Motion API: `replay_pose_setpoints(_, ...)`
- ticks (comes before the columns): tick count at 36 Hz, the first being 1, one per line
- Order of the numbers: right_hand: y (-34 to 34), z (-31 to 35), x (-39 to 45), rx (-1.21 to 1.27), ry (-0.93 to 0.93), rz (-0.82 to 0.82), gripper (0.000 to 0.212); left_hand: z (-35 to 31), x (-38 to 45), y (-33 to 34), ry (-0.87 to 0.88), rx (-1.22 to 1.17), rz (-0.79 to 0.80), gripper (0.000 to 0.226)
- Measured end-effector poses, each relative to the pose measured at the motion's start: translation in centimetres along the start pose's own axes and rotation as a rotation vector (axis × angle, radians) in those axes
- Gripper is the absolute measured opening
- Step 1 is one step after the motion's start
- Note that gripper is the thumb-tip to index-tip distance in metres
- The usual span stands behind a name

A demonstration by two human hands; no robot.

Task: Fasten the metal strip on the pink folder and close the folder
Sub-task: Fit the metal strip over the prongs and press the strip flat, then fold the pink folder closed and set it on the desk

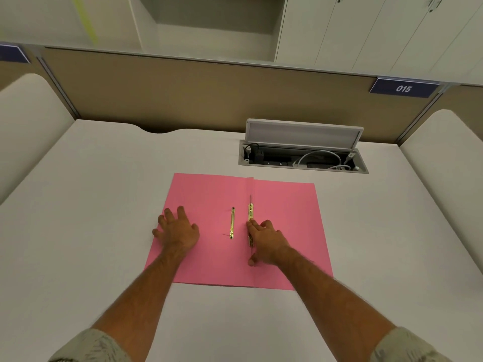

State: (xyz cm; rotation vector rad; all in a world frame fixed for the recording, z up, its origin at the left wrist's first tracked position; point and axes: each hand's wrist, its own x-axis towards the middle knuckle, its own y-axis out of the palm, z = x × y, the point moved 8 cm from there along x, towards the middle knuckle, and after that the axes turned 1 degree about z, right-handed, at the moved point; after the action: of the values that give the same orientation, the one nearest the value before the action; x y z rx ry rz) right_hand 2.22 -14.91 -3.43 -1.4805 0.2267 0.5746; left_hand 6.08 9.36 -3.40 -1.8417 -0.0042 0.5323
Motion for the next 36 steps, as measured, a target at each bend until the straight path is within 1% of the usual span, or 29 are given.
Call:
replay_pose_setpoints(6,-0.4,0.1,0.6,0.011,0.005,0.004,0.121,1.4,0.2,-0.3,-0.062,0.005,-0.019,0.07)
replay_pose_setpoints(11,-0.4,0.3,0.9,0.016,0.011,0.011,0.121,2.8,-0.1,-0.9,-0.179,-0.097,-0.056,0.063)
replay_pose_setpoints(15,-0.1,0.3,0.8,0.027,0.019,0.011,0.12,3.5,-0.1,-1.3,-0.266,-0.174,-0.076,0.062)
replay_pose_setpoints(26,0.2,0.1,1.0,0.099,0.03,0.0,0.123,5.9,1.4,-3.6,-0.326,-0.344,-0.104,0.052)
replay_pose_setpoints(30,0.2,0.3,0.9,0.1,0.03,-0.004,0.123,5.8,1.4,-5.4,-0.293,-0.319,-0.162,0.045)
replay_pose_setpoints(33,0.3,0.3,0.7,0.119,0.029,-0.003,0.123,4.8,1.1,-7.4,-0.191,-0.224,-0.24,0.032)
replay_pose_setpoints(36,0.2,0.1,0.4,0.139,0.022,-0.017,0.122,3.3,0.6,-10.2,-0.089,-0.234,-0.32,0.022)
